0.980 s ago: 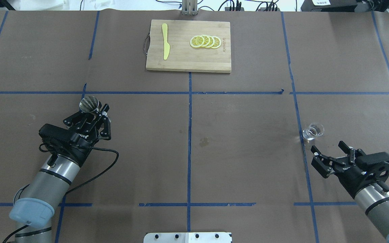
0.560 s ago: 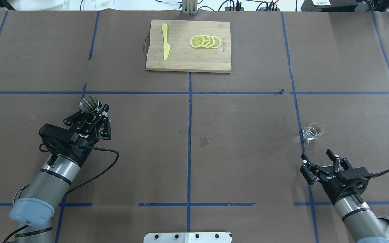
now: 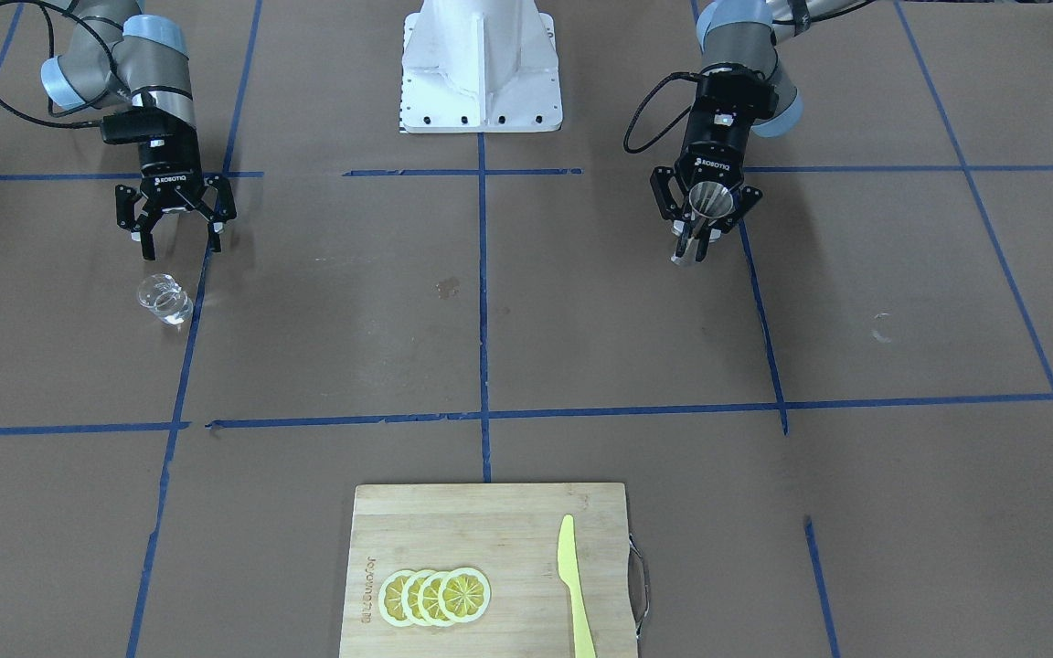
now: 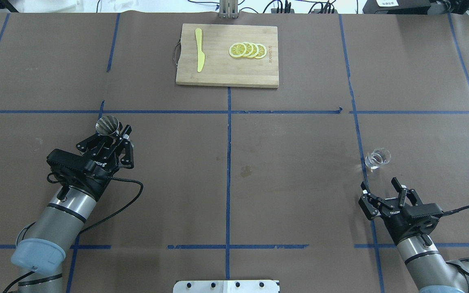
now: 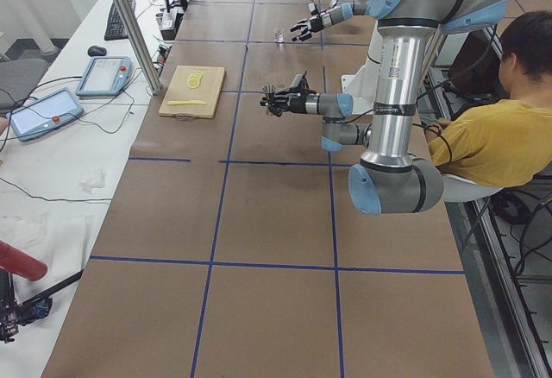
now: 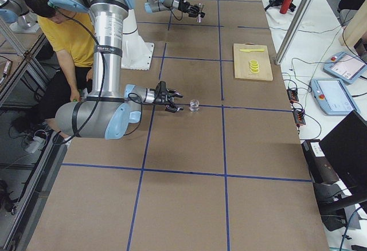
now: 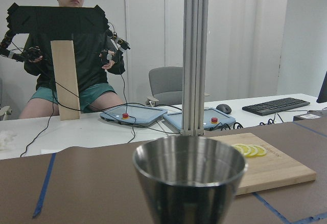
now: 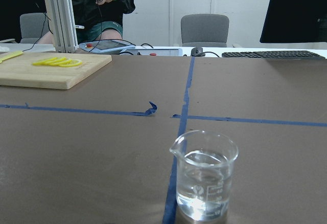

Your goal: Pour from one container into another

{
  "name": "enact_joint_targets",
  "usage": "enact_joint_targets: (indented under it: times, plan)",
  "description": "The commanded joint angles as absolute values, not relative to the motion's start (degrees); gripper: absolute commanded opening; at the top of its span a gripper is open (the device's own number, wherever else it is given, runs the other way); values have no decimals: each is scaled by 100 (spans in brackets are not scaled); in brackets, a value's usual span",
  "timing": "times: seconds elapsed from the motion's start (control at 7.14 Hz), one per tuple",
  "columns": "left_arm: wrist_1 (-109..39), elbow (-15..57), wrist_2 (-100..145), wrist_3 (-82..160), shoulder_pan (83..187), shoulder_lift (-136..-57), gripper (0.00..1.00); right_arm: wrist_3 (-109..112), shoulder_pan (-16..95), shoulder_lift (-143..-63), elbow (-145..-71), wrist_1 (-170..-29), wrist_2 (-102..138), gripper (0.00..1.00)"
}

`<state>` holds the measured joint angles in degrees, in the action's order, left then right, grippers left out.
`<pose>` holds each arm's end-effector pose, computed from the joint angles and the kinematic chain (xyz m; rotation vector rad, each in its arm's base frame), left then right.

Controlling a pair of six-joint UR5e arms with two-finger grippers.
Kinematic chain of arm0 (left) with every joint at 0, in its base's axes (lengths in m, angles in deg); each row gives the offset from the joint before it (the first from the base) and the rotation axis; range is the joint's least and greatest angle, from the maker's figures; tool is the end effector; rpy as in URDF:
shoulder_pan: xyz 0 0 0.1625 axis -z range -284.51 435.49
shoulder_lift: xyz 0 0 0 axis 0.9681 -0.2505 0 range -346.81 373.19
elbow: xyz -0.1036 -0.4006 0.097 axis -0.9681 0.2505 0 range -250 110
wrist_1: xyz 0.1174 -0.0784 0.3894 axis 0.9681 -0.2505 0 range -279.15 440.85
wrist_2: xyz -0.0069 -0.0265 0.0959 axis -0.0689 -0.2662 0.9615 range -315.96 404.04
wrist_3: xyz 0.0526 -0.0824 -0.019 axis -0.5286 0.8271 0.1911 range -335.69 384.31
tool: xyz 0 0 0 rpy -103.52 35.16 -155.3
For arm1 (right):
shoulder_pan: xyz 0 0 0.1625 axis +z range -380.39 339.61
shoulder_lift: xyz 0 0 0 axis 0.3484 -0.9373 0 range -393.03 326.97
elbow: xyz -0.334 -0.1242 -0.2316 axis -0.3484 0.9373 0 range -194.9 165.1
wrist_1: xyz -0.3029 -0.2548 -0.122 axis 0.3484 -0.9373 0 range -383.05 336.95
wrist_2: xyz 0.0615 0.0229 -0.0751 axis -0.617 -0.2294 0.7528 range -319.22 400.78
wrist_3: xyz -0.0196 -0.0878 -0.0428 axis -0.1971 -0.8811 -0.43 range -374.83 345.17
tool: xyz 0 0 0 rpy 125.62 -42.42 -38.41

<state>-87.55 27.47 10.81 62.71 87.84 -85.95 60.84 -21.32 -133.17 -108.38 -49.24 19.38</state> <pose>0.4313 -0.3161 0.3658 1.3841 0.8545 -0.2935 -0.4029 -0.2196 0.5623 1.1726 -0.7301 0.3725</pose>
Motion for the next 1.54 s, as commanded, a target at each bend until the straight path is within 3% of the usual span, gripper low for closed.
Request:
enact_joint_targets:
  times: [0.0,1.4]
  plan:
    - [-8755,2756,1081,6271,8780,-8595,0,6084,-2057,-13261,-10711,-4872,2004,93]
    - [-8755,2843,1099,6262,8798,-8586,0,5926,-1249,-12654,-10051,-4853,1706,93]
